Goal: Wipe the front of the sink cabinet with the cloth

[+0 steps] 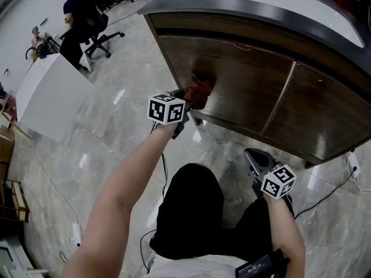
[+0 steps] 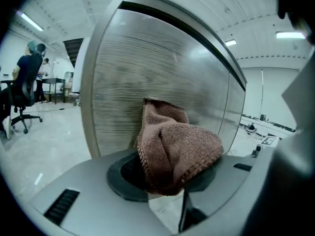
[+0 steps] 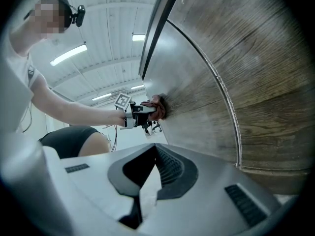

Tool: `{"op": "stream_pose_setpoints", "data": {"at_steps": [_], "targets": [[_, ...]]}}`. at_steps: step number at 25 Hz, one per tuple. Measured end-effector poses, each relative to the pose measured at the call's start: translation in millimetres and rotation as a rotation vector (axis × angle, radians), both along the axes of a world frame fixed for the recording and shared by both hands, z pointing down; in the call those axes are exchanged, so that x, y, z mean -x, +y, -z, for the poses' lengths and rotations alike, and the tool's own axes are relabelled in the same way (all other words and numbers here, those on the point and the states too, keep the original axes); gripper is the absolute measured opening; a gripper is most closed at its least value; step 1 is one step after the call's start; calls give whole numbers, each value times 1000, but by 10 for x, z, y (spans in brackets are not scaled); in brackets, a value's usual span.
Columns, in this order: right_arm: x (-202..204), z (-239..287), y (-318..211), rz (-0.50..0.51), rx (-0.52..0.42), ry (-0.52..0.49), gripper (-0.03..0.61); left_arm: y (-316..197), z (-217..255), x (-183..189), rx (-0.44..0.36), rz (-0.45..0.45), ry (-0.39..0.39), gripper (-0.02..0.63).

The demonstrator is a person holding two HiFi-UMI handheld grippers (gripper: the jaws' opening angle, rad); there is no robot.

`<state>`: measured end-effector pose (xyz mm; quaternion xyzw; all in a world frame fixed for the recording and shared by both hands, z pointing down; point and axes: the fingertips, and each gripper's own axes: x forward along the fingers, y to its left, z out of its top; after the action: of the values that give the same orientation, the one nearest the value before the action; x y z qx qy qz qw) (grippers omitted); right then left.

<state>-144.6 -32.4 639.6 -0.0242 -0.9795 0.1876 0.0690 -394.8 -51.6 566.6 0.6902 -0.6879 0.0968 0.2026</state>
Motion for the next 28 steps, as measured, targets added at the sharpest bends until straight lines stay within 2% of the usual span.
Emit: {"op": "stream_pose_setpoints", "data": {"at_steps": [8,12,15,19,28], "targets": [[-17,-111,4,-23,18,4,12,361,-286,743,46,164,-9,138],[-52,-204,0,-37,40,2,12,434,-472,855,87,224,-14,140],[-84,-265,5,-38,53,0,12,396,-573,768,104,228,-20,140],[-101,-290,-12,-45,51,-1,12,219,-565,431,82,153,-17,140],[-194,-286,-2,-55,34,4,12,-218,-574,-732,92,-119,15,140]]}}
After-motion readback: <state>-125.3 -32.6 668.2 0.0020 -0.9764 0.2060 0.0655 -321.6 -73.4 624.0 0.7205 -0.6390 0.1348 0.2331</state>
